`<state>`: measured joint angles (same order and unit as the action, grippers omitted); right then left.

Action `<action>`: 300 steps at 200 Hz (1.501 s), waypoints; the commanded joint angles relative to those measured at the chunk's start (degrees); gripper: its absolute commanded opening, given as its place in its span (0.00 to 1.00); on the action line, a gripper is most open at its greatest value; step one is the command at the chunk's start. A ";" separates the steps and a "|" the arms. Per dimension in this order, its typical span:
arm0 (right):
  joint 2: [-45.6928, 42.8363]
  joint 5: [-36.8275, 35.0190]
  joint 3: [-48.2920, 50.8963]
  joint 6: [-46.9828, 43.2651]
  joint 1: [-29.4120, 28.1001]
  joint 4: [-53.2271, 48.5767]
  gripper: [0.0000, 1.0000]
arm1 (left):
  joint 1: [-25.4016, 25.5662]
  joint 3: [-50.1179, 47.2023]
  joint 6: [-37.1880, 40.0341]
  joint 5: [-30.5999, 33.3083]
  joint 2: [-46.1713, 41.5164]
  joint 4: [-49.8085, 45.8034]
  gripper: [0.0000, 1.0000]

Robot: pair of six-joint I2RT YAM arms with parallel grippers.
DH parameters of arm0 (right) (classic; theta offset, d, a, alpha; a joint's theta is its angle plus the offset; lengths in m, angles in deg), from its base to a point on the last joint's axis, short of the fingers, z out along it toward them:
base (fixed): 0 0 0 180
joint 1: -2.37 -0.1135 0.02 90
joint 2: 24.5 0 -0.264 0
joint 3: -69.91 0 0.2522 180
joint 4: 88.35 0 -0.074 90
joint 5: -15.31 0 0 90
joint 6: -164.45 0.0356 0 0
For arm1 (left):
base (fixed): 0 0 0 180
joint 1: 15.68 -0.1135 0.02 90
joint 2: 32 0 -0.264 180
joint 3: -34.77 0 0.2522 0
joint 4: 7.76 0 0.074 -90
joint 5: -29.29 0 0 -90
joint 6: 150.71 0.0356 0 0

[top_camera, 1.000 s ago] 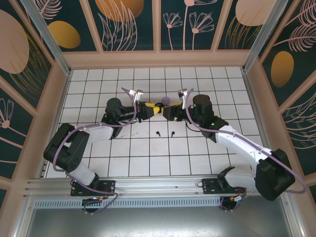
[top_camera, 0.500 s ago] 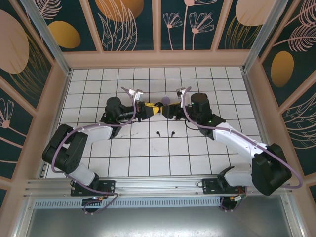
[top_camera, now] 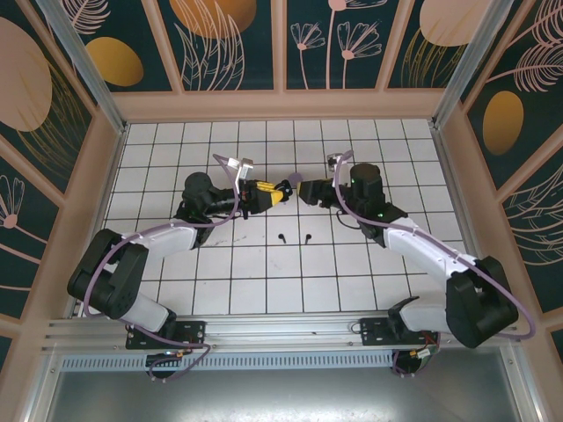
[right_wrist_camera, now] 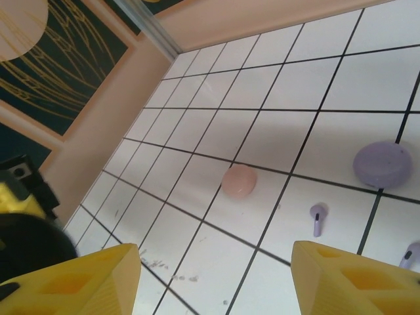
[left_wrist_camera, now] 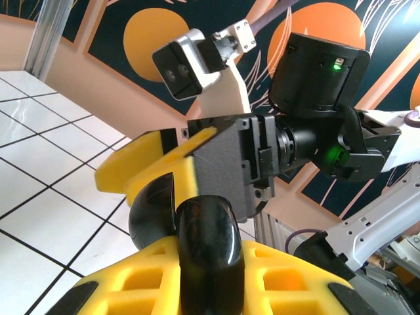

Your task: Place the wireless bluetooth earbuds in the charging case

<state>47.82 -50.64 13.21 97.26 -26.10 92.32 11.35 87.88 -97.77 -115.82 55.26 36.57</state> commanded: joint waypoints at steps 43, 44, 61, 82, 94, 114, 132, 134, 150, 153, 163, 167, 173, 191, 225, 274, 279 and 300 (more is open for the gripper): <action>-4.95 9.89 1.13 0.72 -0.69 2.90 0.58 | 0.22 0.88 1.20 -1.31 -0.78 0.71 0.00; -4.93 9.88 1.12 0.73 -0.74 2.98 0.58 | 0.22 0.89 1.20 -1.31 -0.78 0.71 0.00; -3.95 9.87 0.41 1.10 -1.30 3.82 0.55 | 0.24 1.07 1.11 -1.23 -0.78 0.79 0.00; -2.35 9.55 -0.63 1.01 -2.32 4.17 0.53 | 0.22 1.25 1.10 -1.14 -0.82 0.79 0.00; -1.55 9.29 -1.03 1.01 -2.56 4.35 0.52 | 0.23 1.31 1.02 -1.14 -0.78 0.80 0.00; -0.47 8.65 -1.46 1.10 -2.56 4.70 0.50 | 0.22 1.34 0.98 -1.05 -0.78 0.88 0.00; 0.37 8.07 -1.87 1.35 -2.56 5.09 0.48 | 0.24 1.36 0.94 -1.14 -0.69 0.98 0.00; 0.44 8.04 -1.88 1.45 -2.56 5.15 0.48 | 0.23 1.35 0.94 -1.20 -0.69 0.98 0.00; 0.89 7.39 -2.20 1.71 -2.56 5.59 0.46 | 0.22 1.25 0.85 -1.23 -0.69 1.06 0.00; 0.96 7.27 -2.28 1.71 -2.56 5.60 0.46 | 0.22 1.22 0.89 -1.23 -0.69 1.07 0.00; 1.20 7.15 -2.52 1.80 -2.56 5.77 0.46 | 0.22 1.08 1.00 -1.25 -0.69 1.07 0.00; 1.25 7.15 -2.73 1.88 -2.56 5.78 0.45 | 0.24 1.07 0.94 -1.23 -0.69 1.07 0.00; 1.40 7.11 -2.96 1.90 -2.56 5.78 0.45 | 0.22 1.08 0.84 -1.25 -0.69 1.15 0.00; 1.98 6.88 -3.70 1.98 -2.56 5.63 0.44 | 0.23 0.90 0.85 -1.31 -0.70 1.24 0.00; 3.25 7.40 -4.58 2.07 -3.62 5.51 0.39 | 0.23 0.90 0.85 -1.24 -0.69 1.42 0.00; 3.71 8.56 -4.11 1.54 -4.49 5.54 0.32 | 0.23 1.10 0.94 -0.97 -0.69 1.57 0.00; 3.63 8.62 -3.96 1.46 -4.50 5.52 0.32 | 0.22 1.13 0.94 -0.96 -0.69 1.59 0.00; 3.14 8.96 -3.14 1.36 -4.58 5.43 0.30 | 0.22 1.32 1.02 -0.81 -0.60 1.58 0.00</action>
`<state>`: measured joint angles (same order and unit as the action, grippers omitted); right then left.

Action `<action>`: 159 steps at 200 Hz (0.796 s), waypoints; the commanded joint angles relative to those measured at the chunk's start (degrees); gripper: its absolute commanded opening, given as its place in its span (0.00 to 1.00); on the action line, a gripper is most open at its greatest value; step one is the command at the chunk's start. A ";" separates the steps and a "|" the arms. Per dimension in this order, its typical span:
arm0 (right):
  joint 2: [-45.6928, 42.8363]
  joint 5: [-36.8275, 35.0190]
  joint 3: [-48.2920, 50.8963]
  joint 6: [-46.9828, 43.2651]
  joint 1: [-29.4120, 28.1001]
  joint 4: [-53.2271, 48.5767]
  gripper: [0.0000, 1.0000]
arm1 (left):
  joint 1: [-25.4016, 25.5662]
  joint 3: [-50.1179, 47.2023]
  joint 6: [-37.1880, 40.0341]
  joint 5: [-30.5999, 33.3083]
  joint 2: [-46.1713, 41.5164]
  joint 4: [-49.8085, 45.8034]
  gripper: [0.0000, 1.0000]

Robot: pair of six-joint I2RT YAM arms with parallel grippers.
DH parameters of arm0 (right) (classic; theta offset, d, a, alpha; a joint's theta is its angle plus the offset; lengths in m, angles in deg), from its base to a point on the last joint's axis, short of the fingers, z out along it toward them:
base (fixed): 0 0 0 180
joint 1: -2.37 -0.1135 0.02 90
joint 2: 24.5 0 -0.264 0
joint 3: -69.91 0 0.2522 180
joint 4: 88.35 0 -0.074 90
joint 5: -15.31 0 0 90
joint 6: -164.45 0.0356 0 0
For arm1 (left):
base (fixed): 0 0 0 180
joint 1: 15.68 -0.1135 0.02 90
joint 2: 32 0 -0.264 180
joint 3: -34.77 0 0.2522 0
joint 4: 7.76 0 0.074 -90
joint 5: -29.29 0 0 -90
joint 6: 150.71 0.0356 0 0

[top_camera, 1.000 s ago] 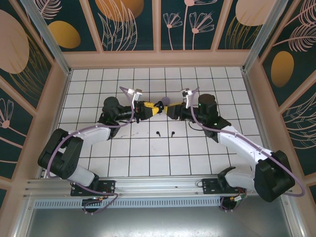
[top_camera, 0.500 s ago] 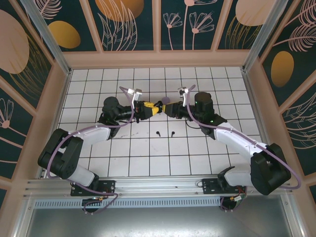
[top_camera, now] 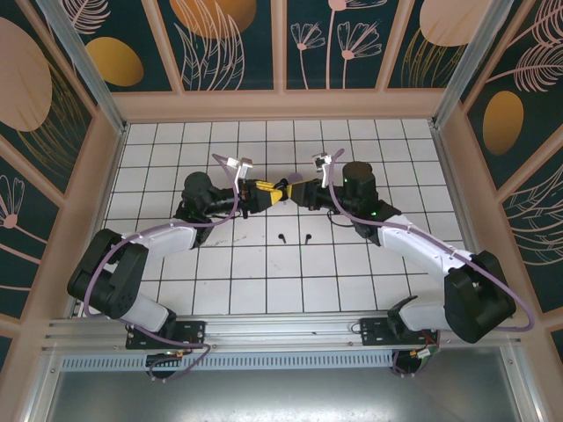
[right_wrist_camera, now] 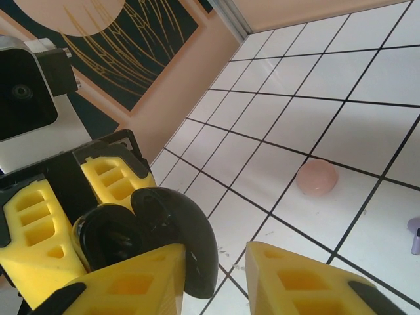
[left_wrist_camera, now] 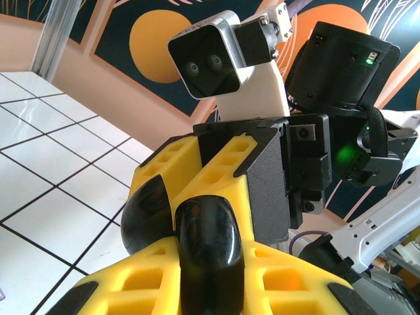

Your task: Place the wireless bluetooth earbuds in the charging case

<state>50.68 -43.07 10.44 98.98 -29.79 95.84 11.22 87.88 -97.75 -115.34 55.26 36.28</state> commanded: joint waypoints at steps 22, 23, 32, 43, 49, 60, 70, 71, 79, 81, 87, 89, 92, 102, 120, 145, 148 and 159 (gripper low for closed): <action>-0.44 0.99 0.73 -0.39 -0.89 2.00 0.27 | 0.29 1.75 1.02 -1.27 -0.47 1.78 0.00; -0.46 0.99 0.72 -0.38 -0.89 2.00 0.27 | 0.32 1.72 1.01 -1.27 -0.41 1.79 0.00; -0.60 0.82 0.95 -0.28 -0.89 2.13 0.26 | 0.35 1.76 1.00 -1.27 -0.30 1.78 0.00; -0.65 0.81 1.16 -0.19 -0.88 2.17 0.22 | 0.35 1.95 0.91 -1.27 -0.25 1.88 0.00; -0.60 0.86 1.15 -0.19 -0.88 2.25 0.20 | 0.37 1.96 0.91 -1.27 -0.25 1.87 0.00; -0.56 0.83 1.24 -0.11 -0.89 2.35 0.19 | 0.35 2.04 0.91 -1.19 -0.25 1.88 0.00; -0.56 0.92 1.33 -0.01 -0.88 2.48 0.17 | 0.36 2.04 0.83 -1.22 -0.33 1.88 0.00; -0.51 0.95 1.37 -0.01 -0.88 2.50 0.16 | 0.40 2.04 0.83 -1.20 -0.34 1.88 0.00; -0.47 0.99 1.42 -0.01 -0.88 2.52 0.15 | 0.31 2.04 0.83 -1.11 -0.34 1.87 0.00; -0.47 0.99 1.48 -0.01 -0.88 2.57 0.15 | 0.36 2.04 0.83 -1.10 -0.38 1.85 0.00; -0.47 1.07 1.58 -0.06 -0.88 2.68 0.14 | 0.35 2.04 0.83 -1.09 -0.42 1.87 0.00; -0.47 1.08 1.59 0.02 -0.88 2.69 0.14 | 0.35 2.04 0.83 -1.09 -0.43 1.85 0.00; -0.47 1.08 1.66 0.06 -0.88 2.70 0.14 | 0.40 2.04 0.83 -1.01 -0.38 1.85 0.00; -0.47 1.15 1.77 0.16 -0.88 2.79 0.13 | 0.37 2.09 0.83 -0.92 -0.38 1.88 0.00; -0.51 1.17 2.03 0.21 -0.88 2.92 0.12 | 0.35 2.13 0.62 -0.83 -0.43 2.05 0.00; -0.49 1.08 2.21 0.16 -0.88 3.05 0.05 | 0.35 2.31 0.56 -1.01 -0.35 2.05 0.00; -0.47 1.08 2.21 0.18 -0.88 3.12 0.04 | 0.35 2.31 0.56 -0.94 -0.34 2.04 0.00; -0.45 1.01 2.21 0.25 -0.84 3.22 0.03 | 0.36 2.43 0.52 -1.00 -0.34 2.05 0.00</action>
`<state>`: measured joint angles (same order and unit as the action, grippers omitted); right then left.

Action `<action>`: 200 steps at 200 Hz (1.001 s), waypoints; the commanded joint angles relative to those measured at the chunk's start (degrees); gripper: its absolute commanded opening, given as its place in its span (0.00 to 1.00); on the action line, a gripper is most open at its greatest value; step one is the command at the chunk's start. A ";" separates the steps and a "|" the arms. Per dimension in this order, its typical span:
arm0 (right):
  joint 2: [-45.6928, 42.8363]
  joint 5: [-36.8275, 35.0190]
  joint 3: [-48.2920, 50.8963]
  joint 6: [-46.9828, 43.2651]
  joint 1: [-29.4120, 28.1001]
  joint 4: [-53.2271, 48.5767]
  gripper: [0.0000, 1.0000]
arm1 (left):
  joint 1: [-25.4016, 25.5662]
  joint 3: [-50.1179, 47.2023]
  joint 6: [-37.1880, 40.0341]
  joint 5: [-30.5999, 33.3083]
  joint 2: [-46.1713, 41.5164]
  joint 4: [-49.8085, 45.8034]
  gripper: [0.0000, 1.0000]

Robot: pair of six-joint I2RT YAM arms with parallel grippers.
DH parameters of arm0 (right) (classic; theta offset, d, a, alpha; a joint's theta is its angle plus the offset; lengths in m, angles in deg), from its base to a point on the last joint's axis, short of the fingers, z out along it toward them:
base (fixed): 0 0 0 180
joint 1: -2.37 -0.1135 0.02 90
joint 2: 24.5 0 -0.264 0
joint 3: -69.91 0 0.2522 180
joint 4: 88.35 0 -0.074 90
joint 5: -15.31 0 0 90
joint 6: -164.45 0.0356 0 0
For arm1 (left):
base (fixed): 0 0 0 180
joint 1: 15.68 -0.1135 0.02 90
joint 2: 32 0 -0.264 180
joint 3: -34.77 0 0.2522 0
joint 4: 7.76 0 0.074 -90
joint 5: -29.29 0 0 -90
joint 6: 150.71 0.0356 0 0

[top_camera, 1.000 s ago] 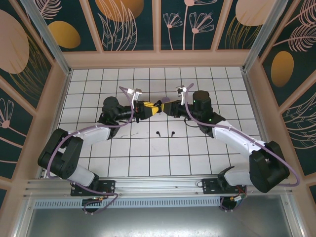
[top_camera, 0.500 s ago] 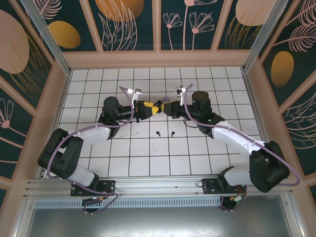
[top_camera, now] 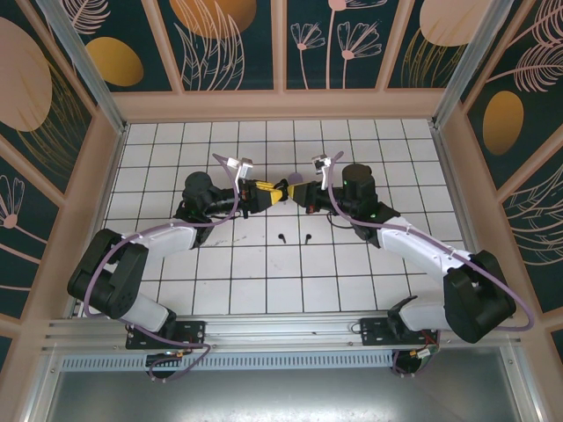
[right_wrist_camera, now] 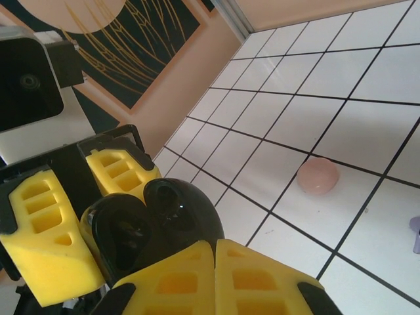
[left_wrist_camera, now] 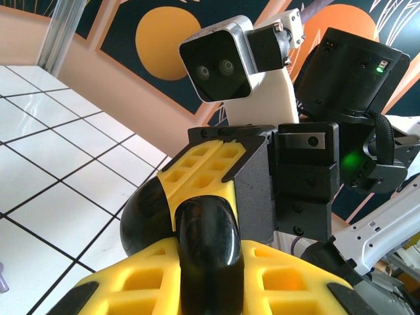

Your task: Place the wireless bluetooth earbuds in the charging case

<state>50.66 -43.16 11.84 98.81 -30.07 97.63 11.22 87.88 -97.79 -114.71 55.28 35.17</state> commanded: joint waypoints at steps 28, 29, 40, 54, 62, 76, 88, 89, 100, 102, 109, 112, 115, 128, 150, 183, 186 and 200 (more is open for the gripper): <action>-0.36 1.08 0.55 0.38 -0.60 1.35 0.03 | 0.39 2.31 0.61 -1.77 -0.44 3.17 0.00; -0.36 1.12 0.55 0.36 -0.64 1.35 0.03 | 0.37 2.31 0.61 -1.79 -0.45 3.17 0.00; -0.36 1.04 0.37 0.19 -0.62 1.00 0.06 | 0.35 2.22 0.61 -1.73 -0.45 3.17 0.00; -0.36 0.52 0.49 0.16 -0.69 0.52 0.18 | 0.35 2.22 0.56 -1.73 -0.54 3.15 0.00; -0.36 0.38 0.54 0.07 -0.73 0.39 0.20 | 0.35 2.22 0.59 -1.70 -0.61 3.17 0.00; -0.36 0.30 0.89 0.16 -0.69 0.47 0.22 | 0.36 2.27 0.69 -1.64 -0.63 3.16 0.00; -0.44 0.17 1.11 0.25 -0.69 0.47 0.22 | 0.36 2.44 0.62 -1.64 -0.69 3.17 0.00; -0.45 0.14 1.14 0.25 -0.69 0.51 0.22 | 0.36 2.42 0.65 -1.64 -0.70 3.17 0.00; -0.45 0.09 1.33 0.26 -0.69 0.62 0.21 | 0.35 2.48 0.69 -1.64 -0.71 3.11 0.00; -0.45 0.06 1.40 0.25 -0.69 0.64 0.20 | 0.35 2.53 0.69 -1.64 -0.71 3.15 0.00; -0.45 -0.10 1.42 0.25 -0.69 0.64 0.19 | 0.35 2.57 0.62 -1.70 -0.71 3.12 0.00; -0.45 -0.10 1.42 0.25 -0.69 0.64 0.17 | 0.40 2.61 0.61 -1.72 -0.71 3.15 0.00; -0.44 -0.15 1.42 0.25 -0.69 0.64 0.16 | 0.36 2.59 0.61 -1.72 -0.71 3.09 0.00; -0.45 -0.15 1.26 0.16 -0.69 0.73 0.09 | 0.36 2.57 0.68 -1.73 -0.71 3.03 0.00; -0.54 -0.41 0.52 0.16 -0.69 0.66 0.00 | 0.35 2.48 0.69 -1.64 -0.63 2.82 0.00; -0.54 -1.10 -1.75 -0.67 -0.64 -1.20 0.00 | 0.36 2.20 2.04 -0.12 -0.36 0.39 0.16; -0.54 -1.17 -2.00 -0.83 -0.68 -1.51 0.00 | 0.35 2.14 2.21 0.19 -0.36 0.13 0.20; -0.54 -2.27 -3.12 -1.77 -0.69 -3.57 0.00 | 0.35 1.61 2.90 1.98 -0.60 -0.54 0.40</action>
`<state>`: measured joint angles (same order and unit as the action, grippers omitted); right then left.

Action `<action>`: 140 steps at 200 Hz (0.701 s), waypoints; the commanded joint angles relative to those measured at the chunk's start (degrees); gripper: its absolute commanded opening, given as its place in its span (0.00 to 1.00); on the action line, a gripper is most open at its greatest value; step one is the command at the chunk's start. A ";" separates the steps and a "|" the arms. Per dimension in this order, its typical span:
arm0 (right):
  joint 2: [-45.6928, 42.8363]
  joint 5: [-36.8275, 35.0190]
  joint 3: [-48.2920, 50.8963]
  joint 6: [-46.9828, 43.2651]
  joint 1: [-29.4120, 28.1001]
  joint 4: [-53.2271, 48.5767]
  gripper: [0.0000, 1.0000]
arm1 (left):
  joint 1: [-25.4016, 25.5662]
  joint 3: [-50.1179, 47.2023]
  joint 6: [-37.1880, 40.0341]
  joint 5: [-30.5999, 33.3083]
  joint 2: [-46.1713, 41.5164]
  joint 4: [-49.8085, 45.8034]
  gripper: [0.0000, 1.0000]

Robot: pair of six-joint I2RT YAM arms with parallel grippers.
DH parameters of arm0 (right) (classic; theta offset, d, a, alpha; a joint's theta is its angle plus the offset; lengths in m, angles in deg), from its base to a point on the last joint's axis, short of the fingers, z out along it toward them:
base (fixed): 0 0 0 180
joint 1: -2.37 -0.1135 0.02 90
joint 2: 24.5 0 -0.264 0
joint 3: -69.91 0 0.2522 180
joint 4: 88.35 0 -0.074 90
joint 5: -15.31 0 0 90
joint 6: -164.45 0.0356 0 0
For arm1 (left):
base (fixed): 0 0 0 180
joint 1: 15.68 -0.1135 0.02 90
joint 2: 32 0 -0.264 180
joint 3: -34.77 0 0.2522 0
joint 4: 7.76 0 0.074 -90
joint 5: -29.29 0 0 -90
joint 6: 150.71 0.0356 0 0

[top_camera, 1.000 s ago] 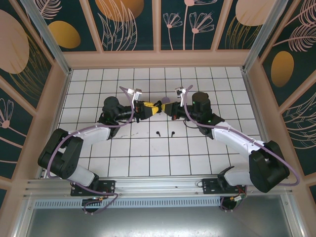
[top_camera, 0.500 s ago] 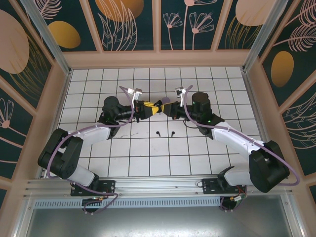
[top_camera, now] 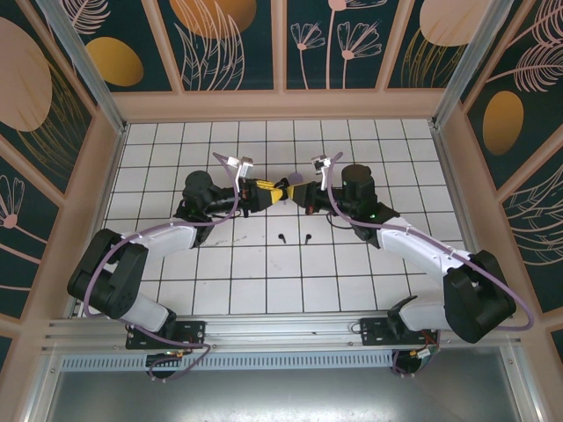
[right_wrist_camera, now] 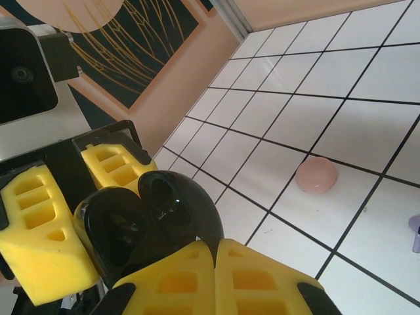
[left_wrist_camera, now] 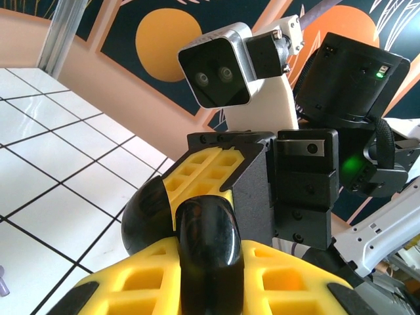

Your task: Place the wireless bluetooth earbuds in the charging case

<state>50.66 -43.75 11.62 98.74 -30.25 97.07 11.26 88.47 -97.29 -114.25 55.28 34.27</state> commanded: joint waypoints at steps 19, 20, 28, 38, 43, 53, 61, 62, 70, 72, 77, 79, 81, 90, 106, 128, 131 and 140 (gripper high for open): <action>-0.54 -4.43 -4.57 -3.73 -0.43 -6.95 0.00 | 0.31 1.07 4.89 4.33 -1.60 -2.99 0.54; -0.54 -4.59 -4.67 -3.86 -0.43 -7.22 0.00 | 0.31 1.13 5.00 4.46 -1.69 -3.29 0.55; -0.54 -5.87 -5.50 -4.94 -0.30 -9.28 0.00 | 0.31 1.80 6.98 5.11 -2.34 -6.12 0.57; -0.45 -6.63 -6.61 -6.41 -0.01 -11.76 0.00 | 0.31 2.96 9.35 5.63 -3.16 -10.50 0.60; -0.45 -6.76 -7.06 -7.11 0.10 -12.79 0.00 | 0.31 3.61 10.88 5.81 -3.74 -13.02 0.61; -0.40 -7.26 -8.12 -8.66 0.40 -15.07 0.00 | 0.31 4.93 13.90 6.16 -4.81 -18.10 0.63; -0.53 -7.66 -8.87 -9.73 0.61 -16.58 0.00 | 0.30 5.96 16.48 6.69 -5.77 -22.30 0.64; -0.53 -7.74 -8.98 -9.89 0.62 -16.74 0.00 | 0.30 6.12 16.82 6.74 -5.92 -22.83 0.64; -0.58 -7.95 -9.74 -11.11 0.86 -18.30 0.00 | 0.31 7.11 19.40 7.09 -6.80 -26.63 0.66; -0.61 -7.99 -9.95 -11.51 0.93 -18.65 0.00 | 0.31 7.39 20.00 7.14 -6.96 -27.76 0.67; -0.60 -8.22 -10.62 -12.53 0.89 -19.82 0.00 | 0.25 8.20 21.69 7.29 -7.37 -30.35 0.68; -0.55 -8.36 -10.89 -13.07 0.94 -20.39 0.00 | 0.23 8.57 22.35 7.46 -7.50 -31.46 0.68; -0.54 -8.42 -11.23 -13.58 0.97 -20.93 0.00 | 0.27 8.88 23.11 7.48 -7.62 -32.61 0.68; -0.21 -9.02 -12.70 -15.71 0.97 -23.46 0.00 | 0.22 10.89 26.21 7.34 -7.70 -37.67 0.69; 0.49 -10.63 -15.30 -19.84 0.94 -27.88 0.00 | 0.22 15.17 31.35 6.55 -6.93 -46.65 0.70; 1.26 -11.05 -17.46 -23.81 0.98 -32.02 0.00 | 0.22 21.19 37.38 4.91 -4.86 -56.84 0.71; 1.29 -11.15 -17.58 -24.26 0.98 -32.46 0.00 | 0.22 21.94 38.14 4.71 -4.56 -58.14 0.71; 1.37 -11.53 -18.02 -25.47 0.97 -33.80 0.00 | 0.14 23.94 40.15 4.38 -3.49 -61.50 0.72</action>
<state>50.94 -53.39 -3.75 80.25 -29.55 70.10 11.39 107.09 -67.32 -108.24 49.38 -11.17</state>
